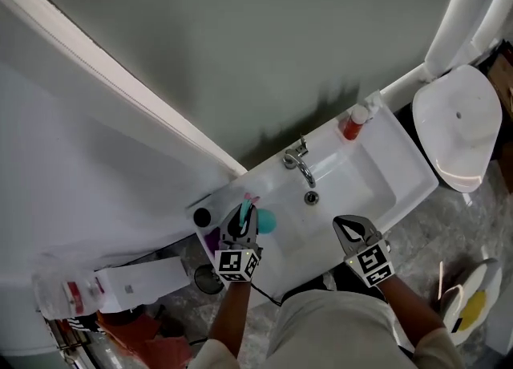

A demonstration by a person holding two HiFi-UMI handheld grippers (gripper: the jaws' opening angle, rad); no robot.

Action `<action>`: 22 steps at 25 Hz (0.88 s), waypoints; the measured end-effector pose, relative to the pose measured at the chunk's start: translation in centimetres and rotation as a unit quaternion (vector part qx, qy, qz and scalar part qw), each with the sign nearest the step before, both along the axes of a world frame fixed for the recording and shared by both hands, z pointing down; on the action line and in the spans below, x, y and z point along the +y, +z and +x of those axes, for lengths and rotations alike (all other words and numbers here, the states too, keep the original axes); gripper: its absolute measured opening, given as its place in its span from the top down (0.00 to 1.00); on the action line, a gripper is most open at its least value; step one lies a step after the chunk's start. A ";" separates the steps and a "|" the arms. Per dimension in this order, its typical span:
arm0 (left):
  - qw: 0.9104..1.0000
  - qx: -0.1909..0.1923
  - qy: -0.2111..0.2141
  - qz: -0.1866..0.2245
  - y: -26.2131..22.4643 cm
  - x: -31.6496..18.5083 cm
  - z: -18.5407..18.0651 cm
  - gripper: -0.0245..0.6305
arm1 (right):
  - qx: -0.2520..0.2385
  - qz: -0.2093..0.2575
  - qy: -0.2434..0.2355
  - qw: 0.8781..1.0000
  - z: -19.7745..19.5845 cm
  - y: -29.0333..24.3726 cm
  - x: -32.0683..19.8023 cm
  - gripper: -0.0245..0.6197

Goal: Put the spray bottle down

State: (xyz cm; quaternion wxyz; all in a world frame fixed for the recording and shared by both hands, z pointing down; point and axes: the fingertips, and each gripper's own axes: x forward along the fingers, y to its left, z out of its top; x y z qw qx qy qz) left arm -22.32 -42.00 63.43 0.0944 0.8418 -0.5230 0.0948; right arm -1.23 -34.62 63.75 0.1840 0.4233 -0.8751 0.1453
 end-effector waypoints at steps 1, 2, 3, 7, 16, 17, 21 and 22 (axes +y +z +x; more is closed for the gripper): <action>1.000 -0.005 0.005 0.001 0.6 -0.9 0.1 0.82 | 0.002 -0.001 0.004 1.000 -0.1 0.2 -0.2 0.95; 1.000 -0.009 0.011 0.002 1.2 -1.8 0.3 0.82 | 0.003 -0.003 0.009 1.000 -0.1 0.5 -0.4 0.95; 1.000 -0.014 0.017 0.001 1.8 -2.6 0.5 0.82 | 0.003 -0.005 0.014 1.000 -0.1 0.6 -0.6 0.95; 0.998 -0.037 0.041 0.000 4.4 -5.6 1.3 0.82 | 0.006 -0.013 0.034 0.999 -0.2 1.4 -1.1 0.95; 0.995 -0.086 0.049 0.025 9.7 -10.8 1.6 0.82 | 0.008 -0.039 0.080 0.996 -0.1 4.4 -1.0 0.95; 0.994 -0.089 0.050 0.027 10.2 -11.1 1.6 0.82 | 0.010 -0.041 0.082 0.996 -0.1 4.7 -1.0 0.95; 0.993 -0.101 0.054 0.030 11.9 -11.9 1.9 0.82 | 0.015 -0.048 0.085 0.995 -0.3 5.3 -1.0 0.95; 0.993 -0.101 0.052 0.030 12.2 -12.0 1.9 0.82 | 0.016 -0.049 0.085 0.995 -0.3 5.4 -0.9 0.95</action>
